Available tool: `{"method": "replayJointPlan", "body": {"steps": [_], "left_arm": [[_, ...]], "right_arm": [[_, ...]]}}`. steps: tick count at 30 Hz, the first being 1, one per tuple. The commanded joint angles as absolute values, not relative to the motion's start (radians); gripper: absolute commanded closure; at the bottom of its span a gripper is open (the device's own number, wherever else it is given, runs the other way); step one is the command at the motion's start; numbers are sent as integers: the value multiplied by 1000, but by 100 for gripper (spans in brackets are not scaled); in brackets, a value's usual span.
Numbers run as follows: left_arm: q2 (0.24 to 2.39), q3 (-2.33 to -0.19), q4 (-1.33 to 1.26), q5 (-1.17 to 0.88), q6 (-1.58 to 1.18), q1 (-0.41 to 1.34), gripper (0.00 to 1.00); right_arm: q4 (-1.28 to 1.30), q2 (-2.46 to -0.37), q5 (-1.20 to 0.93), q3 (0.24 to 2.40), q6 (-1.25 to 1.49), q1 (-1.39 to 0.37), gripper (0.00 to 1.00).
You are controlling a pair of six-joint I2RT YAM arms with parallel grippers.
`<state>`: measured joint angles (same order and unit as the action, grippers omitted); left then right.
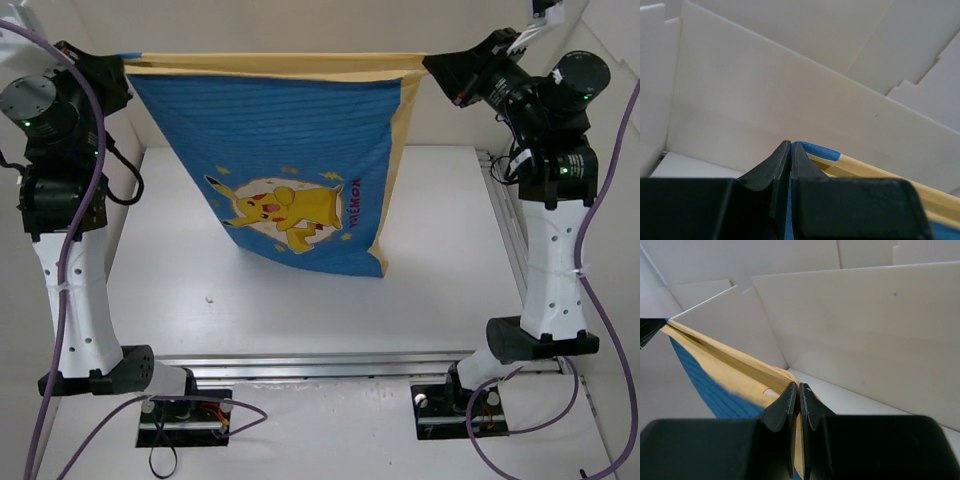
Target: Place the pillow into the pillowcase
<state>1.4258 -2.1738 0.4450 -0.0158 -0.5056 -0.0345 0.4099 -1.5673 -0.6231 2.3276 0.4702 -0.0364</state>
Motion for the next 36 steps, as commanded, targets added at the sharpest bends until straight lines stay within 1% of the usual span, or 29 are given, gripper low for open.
{"method": "replayJointPlan", "body": {"steps": [1, 4, 6, 11, 14, 16, 19, 21, 23, 24, 25, 26, 27, 28, 29, 30, 31, 32, 33, 35, 36], "left_arm": [[1373, -2257, 322, 130, -509, -118, 100], [1354, -2262, 295, 88, -557, -182, 100], [1382, -2337, 291, 25, -564, -193, 100], [1502, -2520, 305, -97, -535, -77, 100], [1551, -2484, 299, -77, -528, -23, 100], [1557, -2433, 265, -98, -528, -5, 100], [1603, -2437, 287, -225, -486, 43, 100], [1612, -2422, 298, -333, -408, 93, 93], [1600, -2349, 295, -421, -371, 115, 85], [1591, -2309, 281, -534, -359, 115, 77], [1563, -2222, 272, -589, -338, 127, 72], [1545, -2171, 258, -660, -321, 127, 59], [1530, -2078, 229, -775, -275, 161, 53], [1494, -2038, 232, -799, -240, 187, 46], [1477, -2008, 274, -810, -192, 222, 35], [1464, -1961, 302, -781, -142, 309, 30], [1435, -1942, 326, -752, -56, 357, 26], [1422, -1921, 348, -717, -35, 401, 22], [1410, -1884, 348, -659, -22, 479, 21], [1379, -1836, 306, -609, -34, 538, 19], [1370, -1792, 287, -536, -50, 561, 18]], "right_arm": [[270, -1447, -502, 2335, 445, 78, 100], [265, -1391, -475, 2299, 442, 146, 100], [253, -1399, -532, 2319, 465, 147, 100], [232, -1459, -597, 2381, 505, 92, 100], [230, -1467, -586, 2347, 503, 80, 100], [230, -1466, -597, 2315, 499, 77, 100], [230, -1465, -617, 2258, 486, 52, 100], [232, -1463, -614, 2208, 471, 23, 100], [230, -1468, -604, 2184, 463, -11, 100], [232, -1473, -600, 2175, 453, -18, 100], [232, -1485, -582, 2174, 449, -59, 100], [232, -1489, -575, 2180, 442, -73, 100], [232, -1497, -565, 2186, 437, -80, 100], [232, -1508, -548, 2189, 431, -103, 100], [232, -1514, -535, 2194, 422, -118, 100], [232, -1519, -525, 2195, 417, -127, 100], [233, -1526, -505, 2195, 414, -150, 100], [233, -1531, -499, 2194, 407, -159, 100], [233, -1532, -486, 2186, 403, -167, 100], [233, -1539, -460, 2178, 390, -196, 100], [233, -1539, -450, 2168, 388, -201, 100]]}}
